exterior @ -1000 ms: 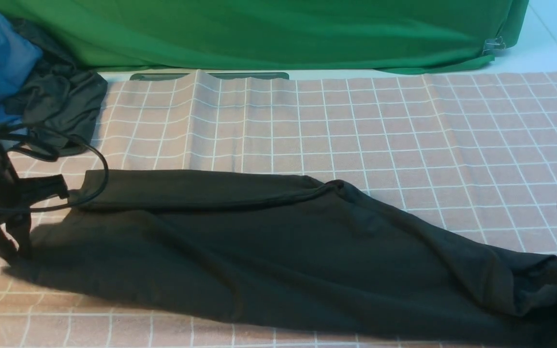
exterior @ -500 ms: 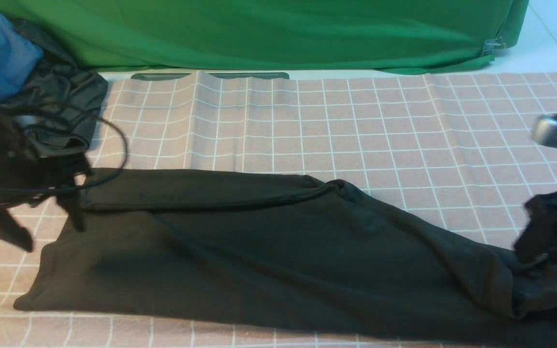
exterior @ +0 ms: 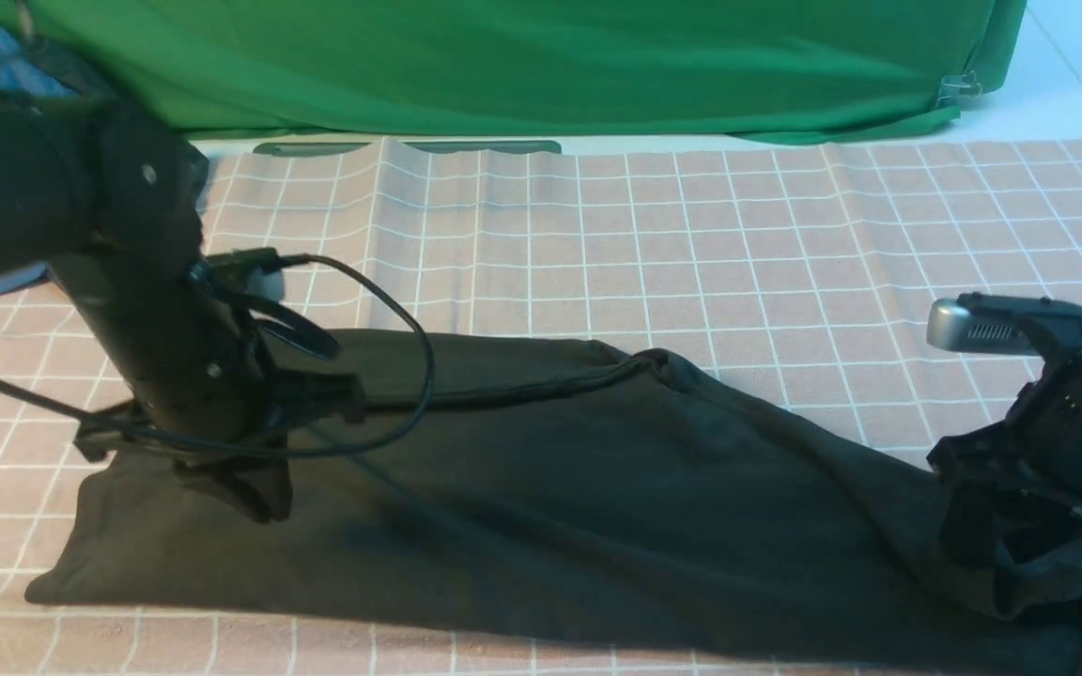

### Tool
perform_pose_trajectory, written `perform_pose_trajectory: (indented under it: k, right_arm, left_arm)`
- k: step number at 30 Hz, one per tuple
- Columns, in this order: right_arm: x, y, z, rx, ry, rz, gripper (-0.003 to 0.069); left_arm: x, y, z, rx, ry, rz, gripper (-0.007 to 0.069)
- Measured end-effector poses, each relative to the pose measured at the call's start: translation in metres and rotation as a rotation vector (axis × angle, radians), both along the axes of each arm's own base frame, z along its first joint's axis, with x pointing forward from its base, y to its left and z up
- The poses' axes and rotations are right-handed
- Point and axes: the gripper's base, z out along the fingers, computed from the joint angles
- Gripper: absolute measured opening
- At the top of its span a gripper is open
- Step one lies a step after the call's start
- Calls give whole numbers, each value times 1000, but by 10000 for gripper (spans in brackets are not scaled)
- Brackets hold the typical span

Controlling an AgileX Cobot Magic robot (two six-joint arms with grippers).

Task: Fold a long-sleeved shirt over a pink coffee tablecloth.
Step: 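Pull the folded dark garment lengthwise by its ends to straighten it flat on the table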

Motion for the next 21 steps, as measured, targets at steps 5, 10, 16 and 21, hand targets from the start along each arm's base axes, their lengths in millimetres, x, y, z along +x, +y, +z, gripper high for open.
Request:
perform_pose_trajectory:
  k: [5,10,16,21]
  right_arm:
    - [3,0,-10,-1,16,25,222]
    - [10,-1,-1,-8,-7,77,50]
    - [24,-15,15,-73,-63,98,49]
    - [31,-23,17,-91,-129,115,49]
  left_arm:
    - [-4,-1,-10,-14,-2,11,13]
    - [-4,-1,-12,-14,-10,-1,13]
    - [-4,-1,-12,-17,-10,-4,13]
    - [-5,-1,-12,-17,-1,-5,13]
